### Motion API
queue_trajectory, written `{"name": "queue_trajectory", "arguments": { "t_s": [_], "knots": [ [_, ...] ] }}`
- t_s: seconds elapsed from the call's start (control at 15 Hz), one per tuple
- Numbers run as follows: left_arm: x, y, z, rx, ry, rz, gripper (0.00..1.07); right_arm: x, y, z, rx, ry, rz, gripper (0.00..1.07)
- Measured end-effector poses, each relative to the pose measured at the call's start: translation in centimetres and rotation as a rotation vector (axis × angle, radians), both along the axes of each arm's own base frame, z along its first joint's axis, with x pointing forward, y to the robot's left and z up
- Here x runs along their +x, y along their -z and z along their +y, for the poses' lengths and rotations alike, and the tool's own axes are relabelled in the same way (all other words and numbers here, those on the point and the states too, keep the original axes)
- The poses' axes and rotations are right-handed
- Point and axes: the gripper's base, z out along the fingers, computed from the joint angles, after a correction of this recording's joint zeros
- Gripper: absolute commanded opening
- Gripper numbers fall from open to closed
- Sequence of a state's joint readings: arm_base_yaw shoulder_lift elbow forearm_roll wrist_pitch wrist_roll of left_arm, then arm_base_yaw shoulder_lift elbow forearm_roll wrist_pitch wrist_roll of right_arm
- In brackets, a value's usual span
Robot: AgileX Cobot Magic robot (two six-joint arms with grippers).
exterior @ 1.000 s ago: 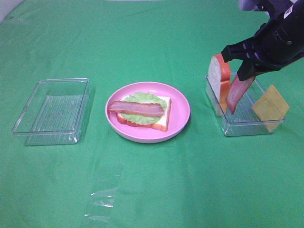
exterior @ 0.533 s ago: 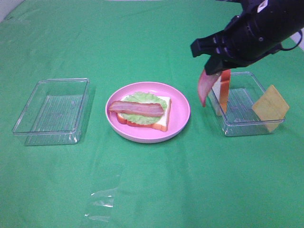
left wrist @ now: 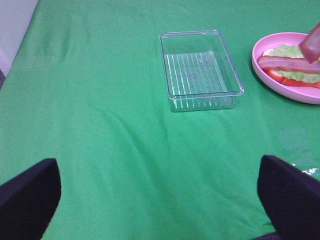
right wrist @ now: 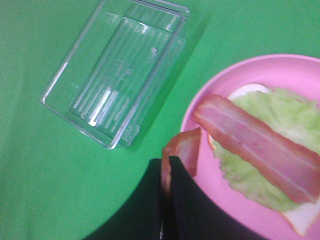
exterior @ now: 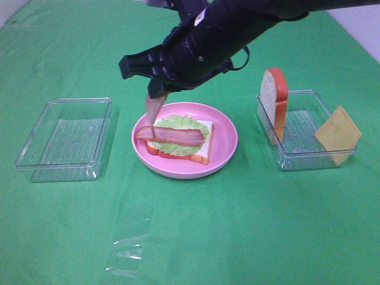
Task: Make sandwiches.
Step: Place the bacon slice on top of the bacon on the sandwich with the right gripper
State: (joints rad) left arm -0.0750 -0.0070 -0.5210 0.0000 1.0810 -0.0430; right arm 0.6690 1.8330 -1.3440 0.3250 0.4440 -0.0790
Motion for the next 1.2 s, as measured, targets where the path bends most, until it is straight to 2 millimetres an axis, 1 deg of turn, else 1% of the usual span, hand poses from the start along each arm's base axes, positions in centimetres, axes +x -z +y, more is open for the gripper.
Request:
{"name": "queue_trajectory", "arguments": {
  "t_s": [0.07, 0.13, 0.2, 0.33, 0.4, 0.47, 0.53, 0.67, 0.73, 0.87, 0.93, 1.0, 1.13, 1.2],
  "knots": [
    [0.0, 0.0, 0.0, 0.0, 0.0, 0.0, 1.0, 0.3, 0.3, 1.4, 0.008, -0.018, -0.003, 0.0],
    [0.0, 0.0, 0.0, 0.0, 0.0, 0.0, 1.0, 1.1, 0.9, 2.7, 0.013, -0.027, -0.002, 0.0],
    [0.0, 0.0, 0.0, 0.0, 0.0, 0.0, 1.0, 1.4, 1.1, 2.8, 0.012, -0.027, 0.0, 0.0],
    [0.0, 0.0, 0.0, 0.0, 0.0, 0.0, 1.0, 2.4, 2.8, 2.8, -0.026, -0.025, 0.001, 0.0],
    [0.0, 0.0, 0.0, 0.0, 0.0, 0.0, 1.0, 3.6, 4.4, 1.9, -0.09, -0.025, -0.004, 0.0],
    [0.0, 0.0, 0.0, 0.0, 0.0, 0.0, 1.0, 4.3, 5.1, 1.1, -0.124, -0.013, -0.007, 0.0],
    [0.0, 0.0, 0.0, 0.0, 0.0, 0.0, 1.0, 4.8, 5.6, 0.5, -0.148, -0.008, -0.005, 0.0],
    [0.0, 0.0, 0.0, 0.0, 0.0, 0.0, 1.0, 6.3, 6.6, -1.7, -0.208, 0.032, 0.004, 0.0],
    [0.0, 0.0, 0.0, 0.0, 0.0, 0.0, 1.0, 6.7, 7.0, -2.5, -0.229, 0.044, 0.016, 0.0],
    [0.0, 0.0, 0.0, 0.0, 0.0, 0.0, 1.0, 6.9, 7.4, -2.9, -0.244, 0.047, 0.026, 0.0],
    [0.0, 0.0, 0.0, 0.0, 0.0, 0.0, 1.0, 6.9, 7.5, -2.8, -0.246, 0.046, 0.028, 0.04],
    [0.0, 0.0, 0.0, 0.0, 0.0, 0.0, 1.0, 6.9, 7.6, -2.8, -0.247, 0.046, 0.03, 0.21],
    [0.0, 0.0, 0.0, 0.0, 0.0, 0.0, 1.0, 7.0, 7.6, -2.9, -0.266, 0.034, 0.015, 0.72],
    [0.0, 0.0, 0.0, 0.0, 0.0, 0.0, 1.0, 7.0, 7.6, -3.0, -0.28, 0.026, 0.005, 0.9]
  ]
}}
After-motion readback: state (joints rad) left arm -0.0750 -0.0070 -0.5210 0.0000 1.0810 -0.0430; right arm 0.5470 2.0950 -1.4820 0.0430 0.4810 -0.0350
